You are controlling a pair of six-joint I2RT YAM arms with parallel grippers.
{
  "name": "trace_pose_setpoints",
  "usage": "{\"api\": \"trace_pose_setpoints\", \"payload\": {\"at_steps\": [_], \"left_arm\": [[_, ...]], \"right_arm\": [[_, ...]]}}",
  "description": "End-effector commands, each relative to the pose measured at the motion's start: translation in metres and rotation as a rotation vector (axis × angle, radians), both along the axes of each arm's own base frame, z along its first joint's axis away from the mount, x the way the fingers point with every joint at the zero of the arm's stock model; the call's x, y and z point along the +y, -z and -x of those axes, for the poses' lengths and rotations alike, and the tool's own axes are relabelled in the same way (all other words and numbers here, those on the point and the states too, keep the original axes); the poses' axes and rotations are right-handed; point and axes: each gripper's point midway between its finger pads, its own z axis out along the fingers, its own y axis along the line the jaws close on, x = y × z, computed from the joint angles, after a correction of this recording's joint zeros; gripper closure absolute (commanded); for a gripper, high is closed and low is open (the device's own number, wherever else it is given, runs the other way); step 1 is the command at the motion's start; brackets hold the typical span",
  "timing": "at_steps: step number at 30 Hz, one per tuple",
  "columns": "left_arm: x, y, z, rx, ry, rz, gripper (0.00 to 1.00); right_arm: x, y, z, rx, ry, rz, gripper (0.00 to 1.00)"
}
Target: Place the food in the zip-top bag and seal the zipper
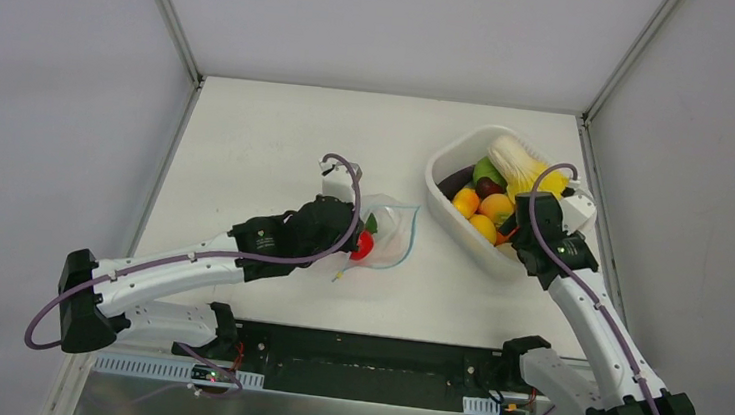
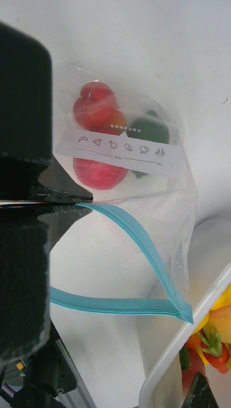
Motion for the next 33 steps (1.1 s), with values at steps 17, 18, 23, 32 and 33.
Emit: {"api": "trace_pose_setpoints", "payload": {"at_steps": [17, 18, 23, 32, 33], "left_arm": [[0.016, -0.014, 0.002, -0.046, -0.018, 0.041, 1.0], [0.017, -0.014, 0.002, -0.047, -0.022, 0.044, 1.0], [0.02, -0.014, 0.004, -0.045, -0.029, 0.055, 1.0], [0.021, -0.009, 0.006, -0.032, -0.032, 0.07, 1.0], [0.022, -0.008, 0.006, -0.027, -0.035, 0.067, 1.0]], "right_arm": [[0.029, 0.007, -0.004, 0.12, -0.181, -0.042, 0.65], [0.031, 0.003, -0.005, 0.098, -0.186, -0.054, 0.67], [0.044, -0.021, -0.015, -0.035, -0.221, -0.126, 0.75], [0.042, -0.047, -0.035, -0.199, -0.188, -0.149, 0.76], [0.042, -0.049, -0.037, -0.212, -0.189, -0.153, 0.76]]}}
